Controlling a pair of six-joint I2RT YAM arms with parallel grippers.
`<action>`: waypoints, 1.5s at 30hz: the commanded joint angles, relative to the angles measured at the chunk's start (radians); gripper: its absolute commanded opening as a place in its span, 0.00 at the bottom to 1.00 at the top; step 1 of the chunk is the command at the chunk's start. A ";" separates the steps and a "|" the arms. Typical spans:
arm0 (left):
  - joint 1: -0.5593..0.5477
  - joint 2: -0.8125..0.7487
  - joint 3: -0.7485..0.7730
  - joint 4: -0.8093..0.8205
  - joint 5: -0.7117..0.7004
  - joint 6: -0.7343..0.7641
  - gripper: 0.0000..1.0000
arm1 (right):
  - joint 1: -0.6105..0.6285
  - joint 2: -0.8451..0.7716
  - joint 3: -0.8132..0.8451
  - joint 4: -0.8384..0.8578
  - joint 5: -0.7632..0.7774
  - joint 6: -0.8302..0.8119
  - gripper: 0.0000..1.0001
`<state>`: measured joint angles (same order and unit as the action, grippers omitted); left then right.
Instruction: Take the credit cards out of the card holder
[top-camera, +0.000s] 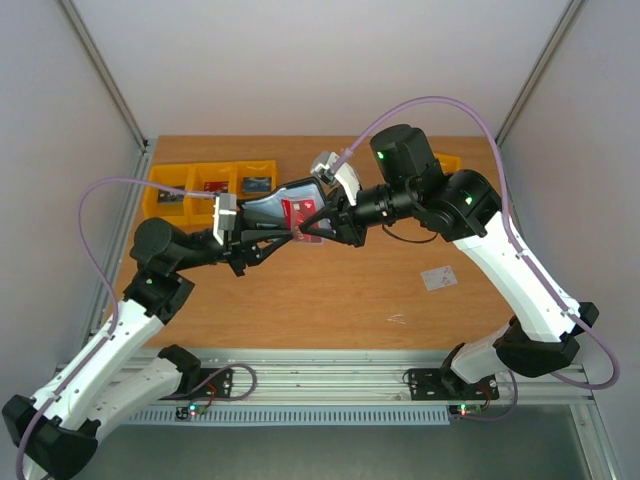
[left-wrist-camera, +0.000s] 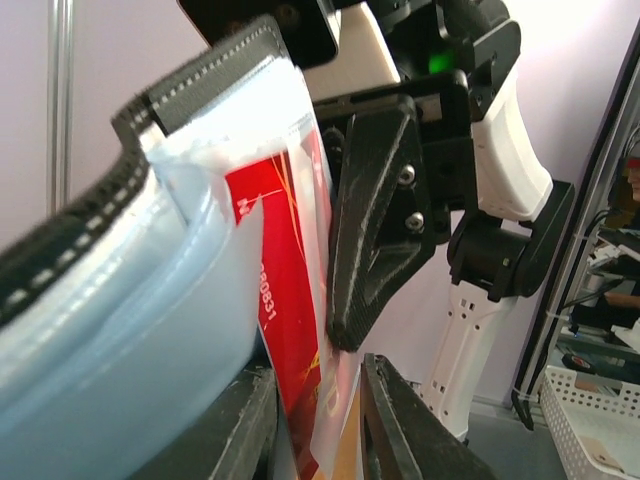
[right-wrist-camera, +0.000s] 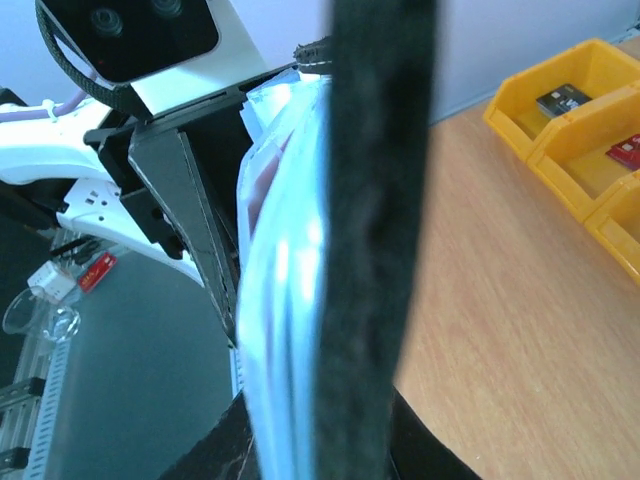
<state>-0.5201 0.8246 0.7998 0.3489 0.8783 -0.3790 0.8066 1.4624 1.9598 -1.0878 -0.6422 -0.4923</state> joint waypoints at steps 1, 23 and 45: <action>0.014 -0.007 0.086 0.168 0.003 -0.062 0.25 | -0.001 0.016 0.003 -0.048 0.031 -0.023 0.01; 0.010 0.080 0.123 0.130 0.000 -0.314 0.02 | -0.005 0.082 0.042 -0.012 0.002 -0.057 0.01; 0.073 -0.020 0.036 0.090 -0.108 -0.224 0.00 | -0.109 -0.036 -0.064 -0.001 -0.123 -0.025 0.22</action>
<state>-0.4679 0.8375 0.8379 0.3557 0.8253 -0.6220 0.7139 1.4605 1.9079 -1.0554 -0.7666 -0.5205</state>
